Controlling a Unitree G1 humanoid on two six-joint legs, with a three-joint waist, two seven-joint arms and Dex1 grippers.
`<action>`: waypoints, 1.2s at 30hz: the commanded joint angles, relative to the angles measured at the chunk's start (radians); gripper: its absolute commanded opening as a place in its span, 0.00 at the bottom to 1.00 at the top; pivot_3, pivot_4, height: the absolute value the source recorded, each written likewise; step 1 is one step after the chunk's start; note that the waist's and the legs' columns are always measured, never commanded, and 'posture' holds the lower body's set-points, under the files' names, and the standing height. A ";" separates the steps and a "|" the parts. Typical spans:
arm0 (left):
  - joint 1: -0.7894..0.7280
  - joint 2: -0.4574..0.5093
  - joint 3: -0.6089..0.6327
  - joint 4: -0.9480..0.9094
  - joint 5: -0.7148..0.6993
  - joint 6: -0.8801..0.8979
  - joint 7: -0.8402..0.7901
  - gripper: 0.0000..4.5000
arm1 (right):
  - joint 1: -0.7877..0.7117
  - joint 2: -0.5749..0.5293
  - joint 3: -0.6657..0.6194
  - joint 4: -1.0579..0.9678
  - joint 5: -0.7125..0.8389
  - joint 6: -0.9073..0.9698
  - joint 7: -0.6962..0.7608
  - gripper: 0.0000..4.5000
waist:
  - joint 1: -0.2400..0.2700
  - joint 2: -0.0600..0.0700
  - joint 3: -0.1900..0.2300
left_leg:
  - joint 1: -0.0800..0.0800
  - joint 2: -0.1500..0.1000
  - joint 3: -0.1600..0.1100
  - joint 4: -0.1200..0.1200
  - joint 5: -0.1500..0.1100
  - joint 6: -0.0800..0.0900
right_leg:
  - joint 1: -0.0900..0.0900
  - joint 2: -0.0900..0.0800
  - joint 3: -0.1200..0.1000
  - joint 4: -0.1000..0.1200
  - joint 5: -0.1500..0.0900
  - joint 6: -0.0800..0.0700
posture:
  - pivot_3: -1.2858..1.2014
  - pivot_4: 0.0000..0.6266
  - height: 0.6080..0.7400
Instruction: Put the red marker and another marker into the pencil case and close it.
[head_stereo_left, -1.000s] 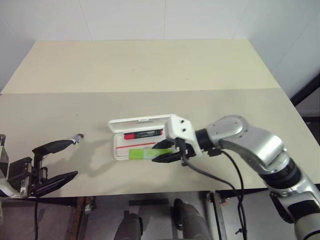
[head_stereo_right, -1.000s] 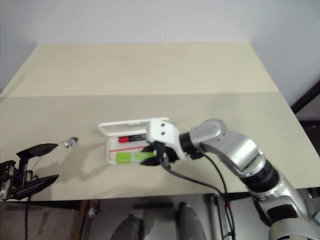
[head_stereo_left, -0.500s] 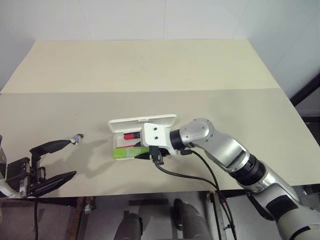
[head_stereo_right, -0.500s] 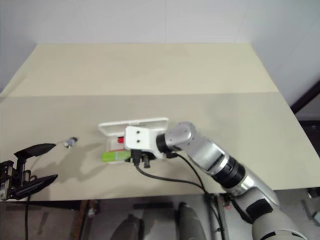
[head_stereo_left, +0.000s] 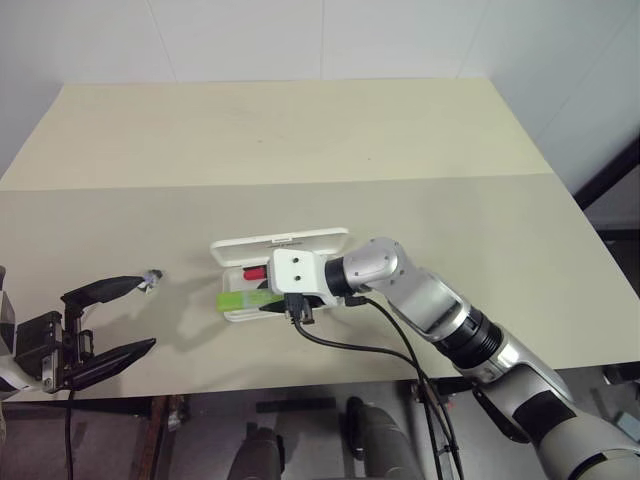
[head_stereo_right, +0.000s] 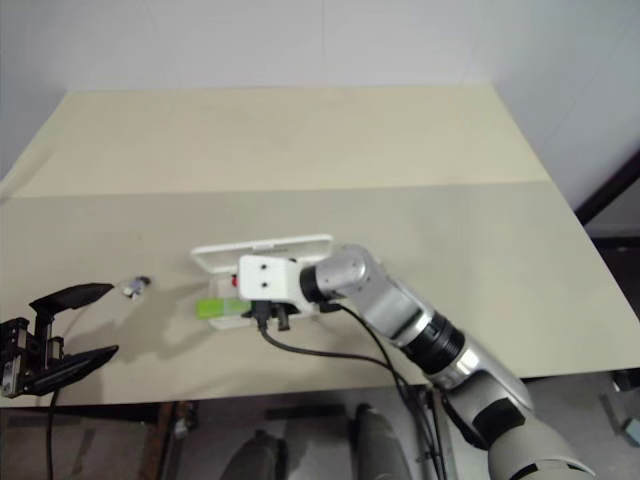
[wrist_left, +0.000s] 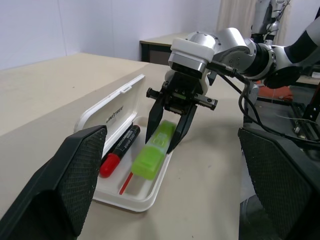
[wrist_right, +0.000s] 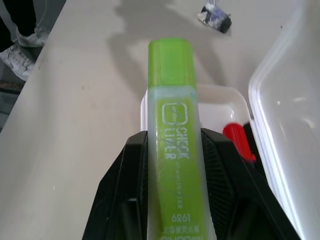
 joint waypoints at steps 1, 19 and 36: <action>0.000 -0.003 0.012 -0.032 -0.013 -0.005 0.006 1.00 | -0.024 0.025 -0.003 0.018 -0.026 -0.045 0.008 0.25 | -0.005 0.000 0.000 | 0.000 0.000 0.000 0.000 0.000 0.000 | 0.000 0.000 0.000 0.000 0.000 0.000 | 0.52 0.24 1.00; -0.006 -0.003 0.017 -0.045 -0.017 -0.005 0.026 1.00 | 0.001 0.015 -0.010 0.029 -0.096 -0.108 0.107 0.95 | -0.009 0.000 0.000 | 0.000 0.000 0.000 0.000 0.000 0.000 | 0.000 0.000 0.000 0.001 0.000 0.000 | 0.52 0.24 1.00; 0.034 -0.099 0.008 -0.227 -0.033 -0.003 0.189 1.00 | 0.083 -0.193 -0.253 -0.272 0.207 0.165 0.260 0.99 | -0.003 -0.001 0.000 | 0.000 0.000 -0.001 0.001 0.000 0.000 | 0.000 0.000 0.000 0.002 0.000 0.000 | 0.52 0.24 1.00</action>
